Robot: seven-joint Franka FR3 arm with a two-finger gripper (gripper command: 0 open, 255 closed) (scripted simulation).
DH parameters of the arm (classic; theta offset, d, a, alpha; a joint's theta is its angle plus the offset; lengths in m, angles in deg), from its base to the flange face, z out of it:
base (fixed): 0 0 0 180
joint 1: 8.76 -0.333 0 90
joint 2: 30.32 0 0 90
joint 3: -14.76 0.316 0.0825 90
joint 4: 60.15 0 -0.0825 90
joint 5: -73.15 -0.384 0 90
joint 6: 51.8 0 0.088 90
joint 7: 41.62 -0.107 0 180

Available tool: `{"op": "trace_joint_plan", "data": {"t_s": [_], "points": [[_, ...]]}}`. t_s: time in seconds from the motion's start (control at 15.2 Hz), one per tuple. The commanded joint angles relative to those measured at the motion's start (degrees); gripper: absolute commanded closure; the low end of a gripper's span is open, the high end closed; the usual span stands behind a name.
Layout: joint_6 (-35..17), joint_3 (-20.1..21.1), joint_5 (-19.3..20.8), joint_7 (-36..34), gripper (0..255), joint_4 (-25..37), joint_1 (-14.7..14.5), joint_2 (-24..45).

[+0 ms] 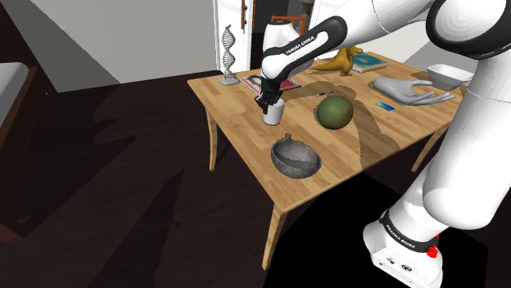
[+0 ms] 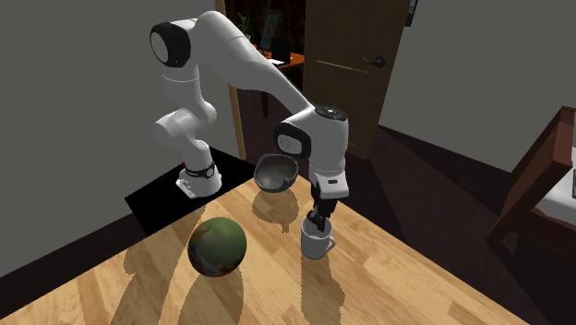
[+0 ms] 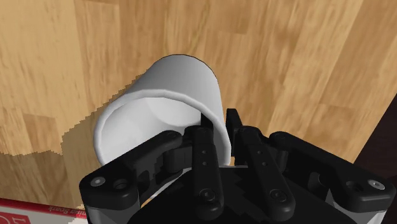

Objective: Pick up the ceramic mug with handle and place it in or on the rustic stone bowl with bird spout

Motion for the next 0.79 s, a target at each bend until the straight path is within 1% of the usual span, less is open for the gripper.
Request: {"op": "trace_joint_plan", "data": {"t_s": [0.0,0.07,0.73], "points": [[0.0,0.0,0.0,0.0,255,0.0,0.0,0.0],[0.0,0.0,0.0,0.0,255,0.0,0.0,0.0],[6.9,0.0,0.0,0.4,255,3.3,-0.1,-3.7]]}}
